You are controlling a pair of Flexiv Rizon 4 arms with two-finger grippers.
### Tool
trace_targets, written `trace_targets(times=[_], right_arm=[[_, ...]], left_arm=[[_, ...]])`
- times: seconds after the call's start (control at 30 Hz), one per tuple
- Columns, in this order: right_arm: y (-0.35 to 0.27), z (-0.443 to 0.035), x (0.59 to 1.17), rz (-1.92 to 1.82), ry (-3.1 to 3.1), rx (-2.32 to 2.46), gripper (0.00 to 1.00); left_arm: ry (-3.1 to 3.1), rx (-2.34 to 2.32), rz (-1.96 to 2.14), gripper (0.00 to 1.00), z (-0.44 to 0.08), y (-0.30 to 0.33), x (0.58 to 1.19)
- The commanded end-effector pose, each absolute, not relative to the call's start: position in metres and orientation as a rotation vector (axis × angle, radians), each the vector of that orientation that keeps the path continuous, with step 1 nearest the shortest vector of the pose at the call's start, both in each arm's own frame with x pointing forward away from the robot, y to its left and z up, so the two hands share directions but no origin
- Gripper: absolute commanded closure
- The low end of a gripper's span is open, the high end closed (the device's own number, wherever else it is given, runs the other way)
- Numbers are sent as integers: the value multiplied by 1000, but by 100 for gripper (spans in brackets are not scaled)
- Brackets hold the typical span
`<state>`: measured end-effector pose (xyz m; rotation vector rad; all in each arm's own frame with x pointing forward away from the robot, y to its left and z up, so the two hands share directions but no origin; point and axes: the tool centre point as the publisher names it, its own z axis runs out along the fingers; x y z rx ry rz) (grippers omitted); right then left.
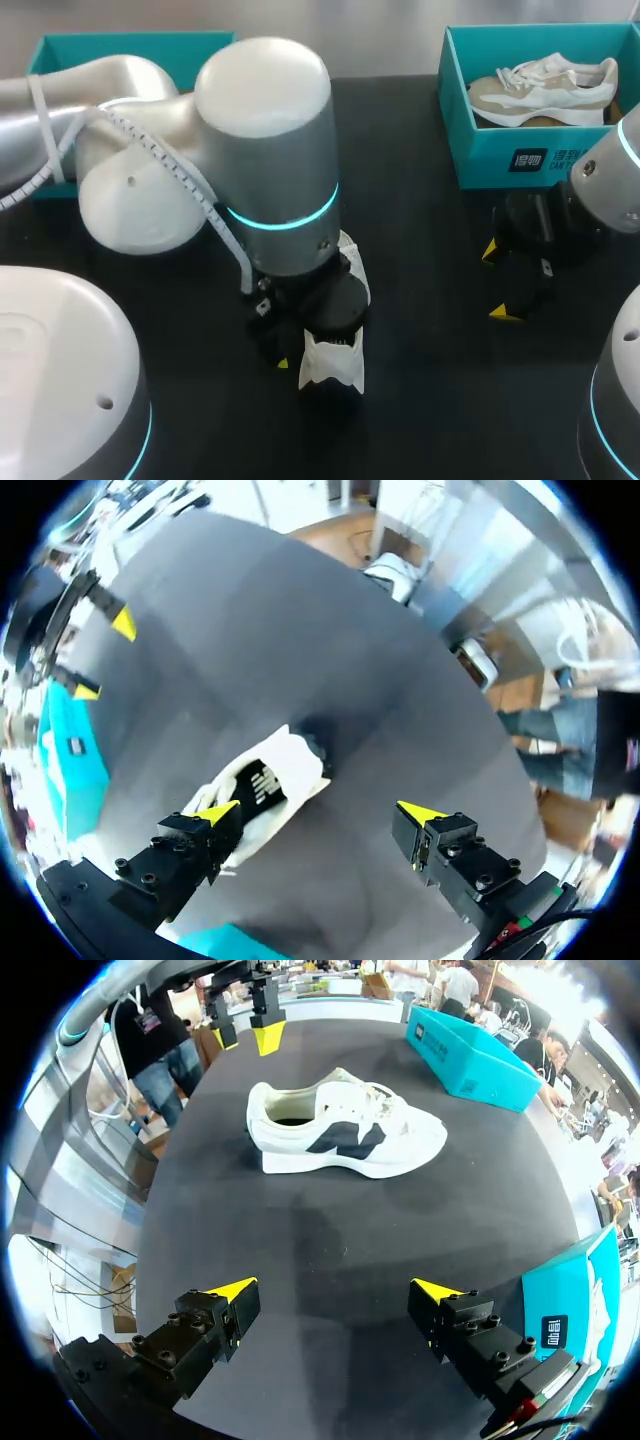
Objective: Take the shoe out of the shoebox, open the shoe tongue, remove and reinsert the insole, then place the shoe into the shoebox
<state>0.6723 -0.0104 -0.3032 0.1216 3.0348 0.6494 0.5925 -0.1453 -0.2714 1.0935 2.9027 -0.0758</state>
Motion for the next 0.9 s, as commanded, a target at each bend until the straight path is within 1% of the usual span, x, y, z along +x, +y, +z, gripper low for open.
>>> trace_targets(times=[0.03, 0.17, 0.5, 0.9], right_arm=[[-10, -304, 671, 646, 3033, 123, 0], [-10, -304, 671, 646, 3033, 123, 0], [-10, -304, 671, 646, 3033, 123, 0], [-10, -304, 671, 646, 3033, 123, 0]], left_arm=[[2995, 513, 37, 0, -270, -144, 588], [2995, 513, 37, 0, -270, -144, 588], [2958, 262, -5, 0, -276, -155, 578], [3048, 210, -127, 0, -314, -163, 599]])
